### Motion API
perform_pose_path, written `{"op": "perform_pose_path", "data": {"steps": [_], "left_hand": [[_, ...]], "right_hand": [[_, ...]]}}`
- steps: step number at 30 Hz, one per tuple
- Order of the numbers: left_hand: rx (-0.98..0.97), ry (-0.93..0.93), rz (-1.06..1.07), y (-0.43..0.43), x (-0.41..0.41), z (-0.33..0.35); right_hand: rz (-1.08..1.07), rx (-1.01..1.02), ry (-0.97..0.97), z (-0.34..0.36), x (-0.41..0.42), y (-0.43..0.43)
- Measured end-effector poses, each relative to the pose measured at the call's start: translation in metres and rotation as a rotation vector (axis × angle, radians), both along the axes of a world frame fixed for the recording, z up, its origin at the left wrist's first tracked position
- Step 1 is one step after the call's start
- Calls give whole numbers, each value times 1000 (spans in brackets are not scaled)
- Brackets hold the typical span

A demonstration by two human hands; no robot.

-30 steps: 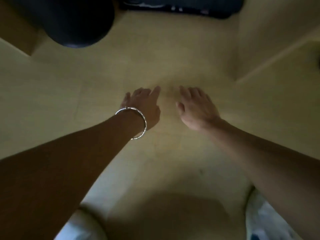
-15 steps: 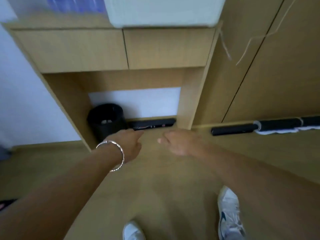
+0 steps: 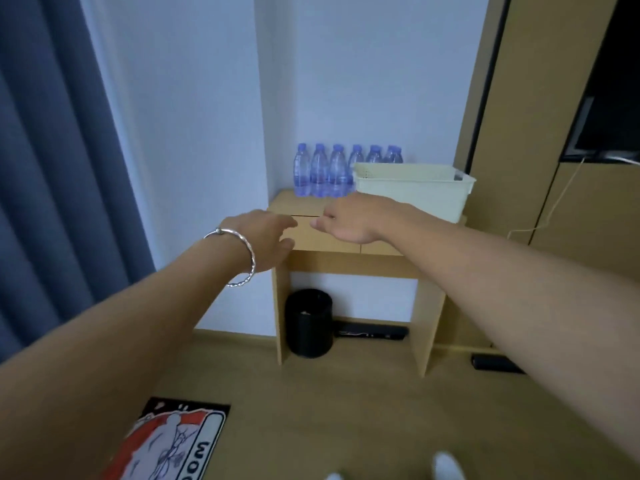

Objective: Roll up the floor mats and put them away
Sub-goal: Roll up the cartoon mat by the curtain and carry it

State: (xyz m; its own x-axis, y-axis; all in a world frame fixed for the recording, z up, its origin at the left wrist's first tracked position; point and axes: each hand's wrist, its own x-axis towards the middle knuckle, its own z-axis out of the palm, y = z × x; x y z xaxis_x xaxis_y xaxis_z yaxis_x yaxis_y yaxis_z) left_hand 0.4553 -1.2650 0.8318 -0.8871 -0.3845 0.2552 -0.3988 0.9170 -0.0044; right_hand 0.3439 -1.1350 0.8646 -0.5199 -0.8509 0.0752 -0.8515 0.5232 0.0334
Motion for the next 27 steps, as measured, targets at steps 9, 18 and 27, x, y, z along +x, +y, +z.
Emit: {"op": "perform_pose_path", "data": {"steps": [9, 18, 27], "left_hand": [[86, -87, 170, 2, 88, -28], [145, -33, 401, -29, 156, -41], [280, -332, 448, -157, 142, -163]], "right_hand": [[141, 117, -26, -44, 69, -26], [318, 180, -15, -64, 95, -77], [468, 397, -153, -204, 80, -233]]}}
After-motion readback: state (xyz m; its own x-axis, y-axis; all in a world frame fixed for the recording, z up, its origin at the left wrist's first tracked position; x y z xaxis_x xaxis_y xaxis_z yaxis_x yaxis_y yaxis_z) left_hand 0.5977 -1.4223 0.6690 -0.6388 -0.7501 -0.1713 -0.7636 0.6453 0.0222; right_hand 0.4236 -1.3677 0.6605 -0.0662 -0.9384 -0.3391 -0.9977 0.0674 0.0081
